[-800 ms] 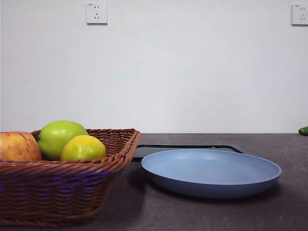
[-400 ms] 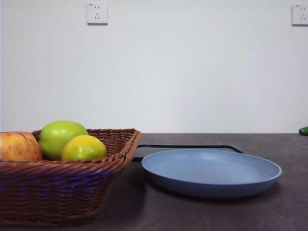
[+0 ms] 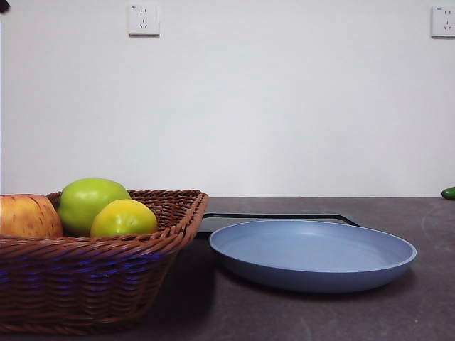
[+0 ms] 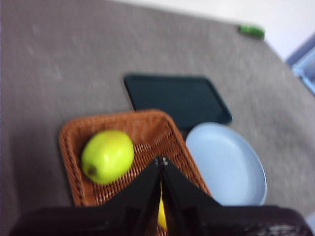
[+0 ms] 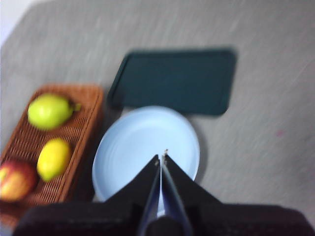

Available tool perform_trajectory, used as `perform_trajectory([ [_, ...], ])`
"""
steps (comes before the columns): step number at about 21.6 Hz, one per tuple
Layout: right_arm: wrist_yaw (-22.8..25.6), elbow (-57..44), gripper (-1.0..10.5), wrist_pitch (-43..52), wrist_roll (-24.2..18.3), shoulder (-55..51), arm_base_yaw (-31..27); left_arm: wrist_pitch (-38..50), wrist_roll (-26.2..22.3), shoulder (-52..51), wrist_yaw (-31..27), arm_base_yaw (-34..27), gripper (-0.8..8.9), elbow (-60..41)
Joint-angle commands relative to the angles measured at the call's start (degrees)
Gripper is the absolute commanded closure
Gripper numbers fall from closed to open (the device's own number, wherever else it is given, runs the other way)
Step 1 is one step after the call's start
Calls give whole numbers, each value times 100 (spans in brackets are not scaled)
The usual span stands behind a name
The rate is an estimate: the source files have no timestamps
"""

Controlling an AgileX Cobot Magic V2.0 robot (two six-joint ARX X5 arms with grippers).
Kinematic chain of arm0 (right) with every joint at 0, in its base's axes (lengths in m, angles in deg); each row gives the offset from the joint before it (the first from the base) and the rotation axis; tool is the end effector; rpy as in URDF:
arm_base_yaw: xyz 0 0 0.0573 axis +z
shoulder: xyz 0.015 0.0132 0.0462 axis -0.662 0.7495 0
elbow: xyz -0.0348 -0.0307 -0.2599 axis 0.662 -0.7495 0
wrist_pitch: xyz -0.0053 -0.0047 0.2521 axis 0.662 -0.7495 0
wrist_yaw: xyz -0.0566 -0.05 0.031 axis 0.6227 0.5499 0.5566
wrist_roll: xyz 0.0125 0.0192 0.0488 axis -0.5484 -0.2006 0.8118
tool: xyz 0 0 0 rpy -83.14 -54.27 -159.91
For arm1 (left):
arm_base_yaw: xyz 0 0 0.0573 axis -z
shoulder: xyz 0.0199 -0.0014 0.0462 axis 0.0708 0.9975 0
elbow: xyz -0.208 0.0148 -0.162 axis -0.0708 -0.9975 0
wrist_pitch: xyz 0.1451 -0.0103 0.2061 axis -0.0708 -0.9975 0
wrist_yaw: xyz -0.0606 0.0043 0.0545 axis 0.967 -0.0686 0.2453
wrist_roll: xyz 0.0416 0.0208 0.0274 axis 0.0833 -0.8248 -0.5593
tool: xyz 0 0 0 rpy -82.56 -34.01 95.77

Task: Take the lemon from the basket,put the lemon in the plate,hand out the plate

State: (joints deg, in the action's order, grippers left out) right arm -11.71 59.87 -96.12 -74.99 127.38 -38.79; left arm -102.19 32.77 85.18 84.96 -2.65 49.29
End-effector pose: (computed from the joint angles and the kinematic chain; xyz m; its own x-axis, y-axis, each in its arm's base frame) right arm 0.1435 0.0184 0.3408 0.6821 0.4388 -0.5850 -0.3060 0.8978 0.3166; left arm 0.1563 -0.0184 0.3276 0.7050 -0.5205 -0.4818 0.3556 0.8472 -0.3948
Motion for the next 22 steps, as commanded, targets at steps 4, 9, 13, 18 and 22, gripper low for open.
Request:
perform_trajectory([
  [4, -295, 107, 772, -175, -195, 824, 59, -313, -415, 411, 33, 439, 792, 341],
  [9, -181, 107, 670, -181, -227, 1617, 216, -264, -321, 470, -96, 680, 460, 341],
  [13, 181, 103, 650, -179, -227, 2494, 389, -396, -273, 470, -483, 765, 419, 341],
  [18, 175, 103, 646, 190, -262, 3716, 616, -503, -214, 470, -450, 769, 420, 341],
  [22, 160, 103, 649, 813, -87, 4503, 776, -522, -214, 470, -457, 769, 420, 341],
])
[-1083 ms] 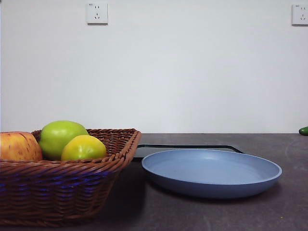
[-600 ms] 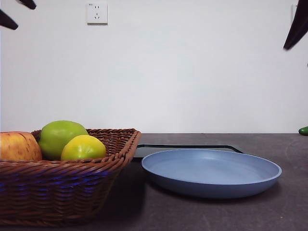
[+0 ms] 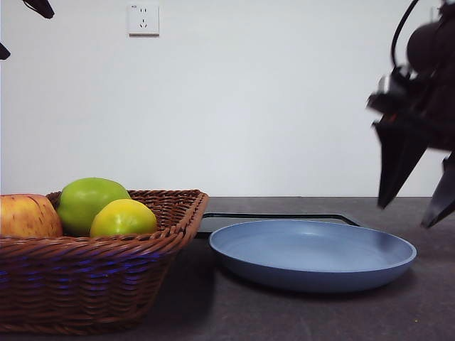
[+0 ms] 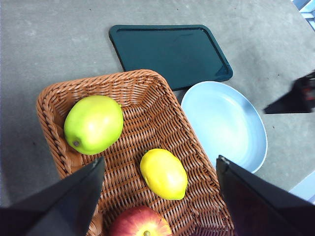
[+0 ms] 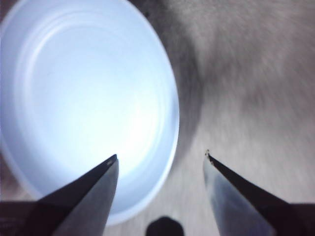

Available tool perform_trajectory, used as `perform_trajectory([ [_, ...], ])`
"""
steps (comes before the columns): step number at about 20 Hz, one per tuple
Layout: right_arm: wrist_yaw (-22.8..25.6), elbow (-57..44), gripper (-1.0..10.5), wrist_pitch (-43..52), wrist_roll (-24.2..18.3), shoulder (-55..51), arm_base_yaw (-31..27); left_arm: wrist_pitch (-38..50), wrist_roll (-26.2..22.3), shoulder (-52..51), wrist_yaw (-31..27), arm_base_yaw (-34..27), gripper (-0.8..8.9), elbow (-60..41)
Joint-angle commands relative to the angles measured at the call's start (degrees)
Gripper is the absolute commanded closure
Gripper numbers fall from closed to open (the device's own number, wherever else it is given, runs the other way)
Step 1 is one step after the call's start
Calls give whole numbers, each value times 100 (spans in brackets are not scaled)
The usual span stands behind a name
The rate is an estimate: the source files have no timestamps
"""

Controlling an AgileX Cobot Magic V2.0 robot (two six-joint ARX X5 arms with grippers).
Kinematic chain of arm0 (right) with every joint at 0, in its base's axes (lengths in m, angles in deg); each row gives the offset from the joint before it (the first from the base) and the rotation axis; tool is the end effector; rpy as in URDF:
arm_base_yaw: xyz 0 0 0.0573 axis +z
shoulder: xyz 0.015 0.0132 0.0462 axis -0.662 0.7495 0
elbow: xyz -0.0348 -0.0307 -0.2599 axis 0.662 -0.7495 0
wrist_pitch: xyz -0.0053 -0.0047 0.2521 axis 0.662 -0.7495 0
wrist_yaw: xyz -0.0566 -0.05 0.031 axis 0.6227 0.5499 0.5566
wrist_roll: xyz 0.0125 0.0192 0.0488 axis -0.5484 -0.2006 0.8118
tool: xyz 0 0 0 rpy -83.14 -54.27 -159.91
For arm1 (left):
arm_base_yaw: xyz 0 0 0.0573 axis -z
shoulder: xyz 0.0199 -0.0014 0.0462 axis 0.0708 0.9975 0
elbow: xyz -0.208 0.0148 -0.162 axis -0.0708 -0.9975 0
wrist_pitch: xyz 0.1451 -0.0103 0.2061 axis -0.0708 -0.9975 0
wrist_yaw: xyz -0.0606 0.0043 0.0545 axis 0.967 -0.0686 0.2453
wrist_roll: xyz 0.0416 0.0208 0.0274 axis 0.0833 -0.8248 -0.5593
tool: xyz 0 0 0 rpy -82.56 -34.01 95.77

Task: Take the lemon from the basket,put the lemon in the plate,hand out the plate

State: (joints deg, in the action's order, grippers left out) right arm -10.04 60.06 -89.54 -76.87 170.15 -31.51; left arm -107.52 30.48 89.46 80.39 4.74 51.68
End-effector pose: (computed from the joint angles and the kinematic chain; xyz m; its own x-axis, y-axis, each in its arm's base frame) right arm 0.2775 0.0597 0.1959 0.1577 0.4133 -0.8969 -0.2117 0.9013 0.3781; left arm 0.1641 -0.0381 0.3225 0.6053 -0.5313 -0.5927 0.3917 0.8470 -0.3593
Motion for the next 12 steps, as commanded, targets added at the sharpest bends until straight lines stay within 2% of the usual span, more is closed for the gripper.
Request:
perform_trajectory([
  [1, -4, 83, 650, 254, 177, 372, 72, 7, 15, 42, -9, 31, 420, 103],
  [4, -11, 83, 655, 376, 225, 605, 76, 7, 15, 42, -11, 31, 420, 103],
  [12, -289, 83, 797, 656, 273, 911, 74, 9, 15, 42, -13, 31, 420, 103],
])
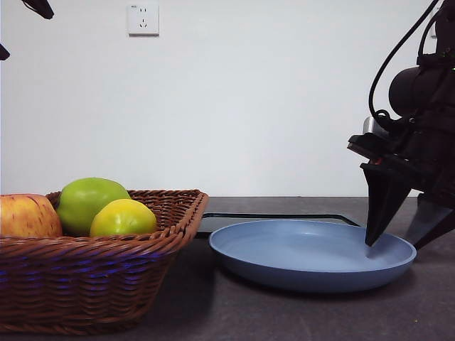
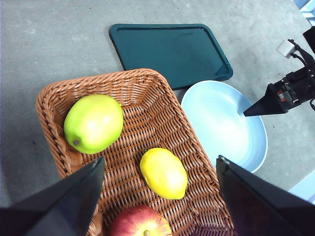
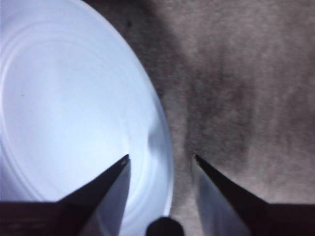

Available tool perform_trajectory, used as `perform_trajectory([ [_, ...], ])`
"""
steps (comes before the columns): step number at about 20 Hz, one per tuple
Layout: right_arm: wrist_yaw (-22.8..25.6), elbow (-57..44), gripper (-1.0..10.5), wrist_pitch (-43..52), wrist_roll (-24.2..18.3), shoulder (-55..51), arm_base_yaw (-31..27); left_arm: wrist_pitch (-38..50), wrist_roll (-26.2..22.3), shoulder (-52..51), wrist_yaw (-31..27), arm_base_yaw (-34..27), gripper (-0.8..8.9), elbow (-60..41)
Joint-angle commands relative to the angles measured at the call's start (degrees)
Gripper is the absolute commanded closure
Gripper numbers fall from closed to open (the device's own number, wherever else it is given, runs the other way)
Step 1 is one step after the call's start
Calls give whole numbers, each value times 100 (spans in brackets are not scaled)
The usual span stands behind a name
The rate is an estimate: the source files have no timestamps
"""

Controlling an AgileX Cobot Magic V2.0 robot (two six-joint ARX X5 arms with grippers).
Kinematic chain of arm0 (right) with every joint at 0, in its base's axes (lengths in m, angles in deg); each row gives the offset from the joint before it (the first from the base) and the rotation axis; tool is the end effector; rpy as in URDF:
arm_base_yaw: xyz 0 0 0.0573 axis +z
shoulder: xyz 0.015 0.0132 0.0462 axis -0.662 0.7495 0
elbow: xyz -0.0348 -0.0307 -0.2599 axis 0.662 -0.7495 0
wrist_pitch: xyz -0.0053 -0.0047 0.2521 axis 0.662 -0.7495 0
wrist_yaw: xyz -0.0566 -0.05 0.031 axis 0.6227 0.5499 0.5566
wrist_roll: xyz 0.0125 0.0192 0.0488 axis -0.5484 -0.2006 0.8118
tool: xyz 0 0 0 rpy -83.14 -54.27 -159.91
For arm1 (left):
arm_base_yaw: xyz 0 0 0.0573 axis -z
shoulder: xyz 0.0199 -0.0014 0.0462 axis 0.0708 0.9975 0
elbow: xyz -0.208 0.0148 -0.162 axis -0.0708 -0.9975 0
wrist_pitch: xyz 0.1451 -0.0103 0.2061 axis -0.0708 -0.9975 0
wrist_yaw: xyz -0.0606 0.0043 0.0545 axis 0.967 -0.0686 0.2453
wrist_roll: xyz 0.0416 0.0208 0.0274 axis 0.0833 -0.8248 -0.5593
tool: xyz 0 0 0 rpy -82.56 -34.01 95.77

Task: Take the lemon from the basket,put the lemon in the plate,hand out the plate

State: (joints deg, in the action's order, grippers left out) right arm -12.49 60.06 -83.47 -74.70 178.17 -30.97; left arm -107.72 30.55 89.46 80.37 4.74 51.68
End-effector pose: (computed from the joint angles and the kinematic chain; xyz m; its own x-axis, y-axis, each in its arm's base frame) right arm 0.2964 0.0671 0.1603 0.1130 0.4470 -0.8874 -0.1756 0.8880 0.4250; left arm 0.1639 -0.0380 0.3223 0.6034 -0.5307 -0.5952 0.3894 0.8474 -0.3609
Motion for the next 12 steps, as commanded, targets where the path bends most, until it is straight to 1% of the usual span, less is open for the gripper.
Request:
perform_trajectory([
  [1, -46, 83, 821, 50, 57, 109, 20, 28, 9, 42, -11, 31, 420, 103],
  [3, -44, 83, 883, 59, 55, 107, 20, 28, 9, 42, -9, 31, 420, 103],
  [4, -44, 83, 933, 57, 57, 107, 20, 28, 9, 42, -9, 31, 420, 103],
  [8, -44, 85, 941, -39, 57, 37, 2, 31, 11, 42, 0, 31, 420, 103],
  [12, -44, 85, 941, -378, 55, -490, 2, -9, 20, 44, 28, 212, 420, 103],
])
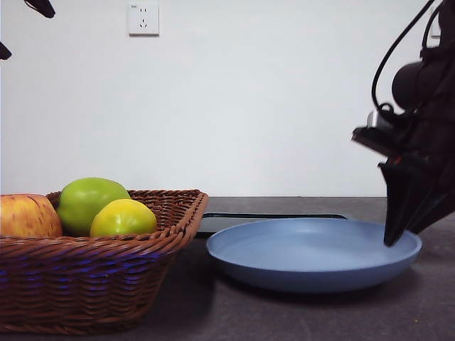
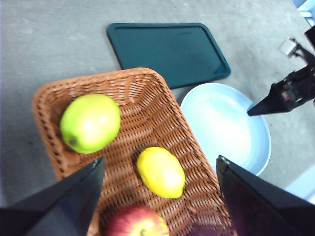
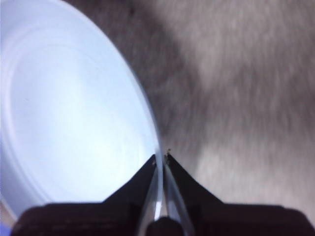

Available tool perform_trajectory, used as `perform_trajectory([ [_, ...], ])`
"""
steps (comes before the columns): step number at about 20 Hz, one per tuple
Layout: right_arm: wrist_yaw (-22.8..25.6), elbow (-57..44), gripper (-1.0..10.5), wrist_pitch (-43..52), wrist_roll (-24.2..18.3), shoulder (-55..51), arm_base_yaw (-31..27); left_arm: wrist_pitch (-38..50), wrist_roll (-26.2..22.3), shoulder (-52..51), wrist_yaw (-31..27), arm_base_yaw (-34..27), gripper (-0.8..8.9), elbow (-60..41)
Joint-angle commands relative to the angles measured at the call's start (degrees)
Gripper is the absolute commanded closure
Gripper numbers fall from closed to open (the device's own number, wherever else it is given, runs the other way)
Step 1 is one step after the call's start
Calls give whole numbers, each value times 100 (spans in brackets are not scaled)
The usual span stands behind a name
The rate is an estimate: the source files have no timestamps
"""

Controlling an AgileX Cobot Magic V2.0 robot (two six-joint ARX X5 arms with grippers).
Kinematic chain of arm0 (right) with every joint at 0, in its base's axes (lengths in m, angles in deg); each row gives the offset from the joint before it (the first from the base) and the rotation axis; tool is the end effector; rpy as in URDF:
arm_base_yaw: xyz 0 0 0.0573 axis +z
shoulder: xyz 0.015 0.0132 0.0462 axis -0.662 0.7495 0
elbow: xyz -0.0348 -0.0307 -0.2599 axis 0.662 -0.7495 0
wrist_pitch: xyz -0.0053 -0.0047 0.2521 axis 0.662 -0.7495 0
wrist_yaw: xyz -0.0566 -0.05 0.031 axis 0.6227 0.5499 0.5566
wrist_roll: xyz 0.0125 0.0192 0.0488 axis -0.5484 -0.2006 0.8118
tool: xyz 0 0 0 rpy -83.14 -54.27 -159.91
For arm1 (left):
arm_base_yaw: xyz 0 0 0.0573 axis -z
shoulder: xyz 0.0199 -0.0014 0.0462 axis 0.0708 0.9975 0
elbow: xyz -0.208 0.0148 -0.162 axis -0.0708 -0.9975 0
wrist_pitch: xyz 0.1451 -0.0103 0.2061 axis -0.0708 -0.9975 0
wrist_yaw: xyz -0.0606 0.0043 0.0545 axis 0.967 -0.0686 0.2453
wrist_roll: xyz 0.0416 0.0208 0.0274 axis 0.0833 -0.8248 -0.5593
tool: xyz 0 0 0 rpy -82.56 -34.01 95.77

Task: Take the lemon from the basket,put the lemon in the plate,hand out the plate

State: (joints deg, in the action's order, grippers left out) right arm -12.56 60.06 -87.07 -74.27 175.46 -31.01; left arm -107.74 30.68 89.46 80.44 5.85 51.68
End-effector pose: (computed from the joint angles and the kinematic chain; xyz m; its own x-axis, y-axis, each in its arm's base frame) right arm 0.2879 0.0653 0.1723 0.0994 0.4455 -0.8897 -0.1613 0.8896 0.4274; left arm 0.1631 -0.0412 0.3223 0.5922 -0.5433 -0.5951 0.4047 0.8391 -0.3634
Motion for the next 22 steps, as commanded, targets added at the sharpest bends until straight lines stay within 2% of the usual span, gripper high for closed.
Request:
perform_trajectory([
  [1, -37, 85, 941, -105, 9, -459, 7, -11, 26, 44, -4, 192, 420, 103],
  [4, -35, 85, 941, -256, 9, -1202, 2, 2, 376, 175, -7, 544, 420, 103],
  [8, 15, 85, 941, -278, -44, -2144, 2, 181, 745, 898, -59, 1296, 420, 103],
  [11, 407, 85, 941, -337, -42, -2616, -44, 356, 994, 1650, -619, 1790, 420, 103],
  [16, 420, 85, 941, -560, -107, -3023, -238, 560, 1377, 2769, -763, 1943, 420, 105],
  [22, 402, 85, 941, -614, -149, -3088, -293, 1005, 1547, 3593, -844, 1976, 421, 105],
])
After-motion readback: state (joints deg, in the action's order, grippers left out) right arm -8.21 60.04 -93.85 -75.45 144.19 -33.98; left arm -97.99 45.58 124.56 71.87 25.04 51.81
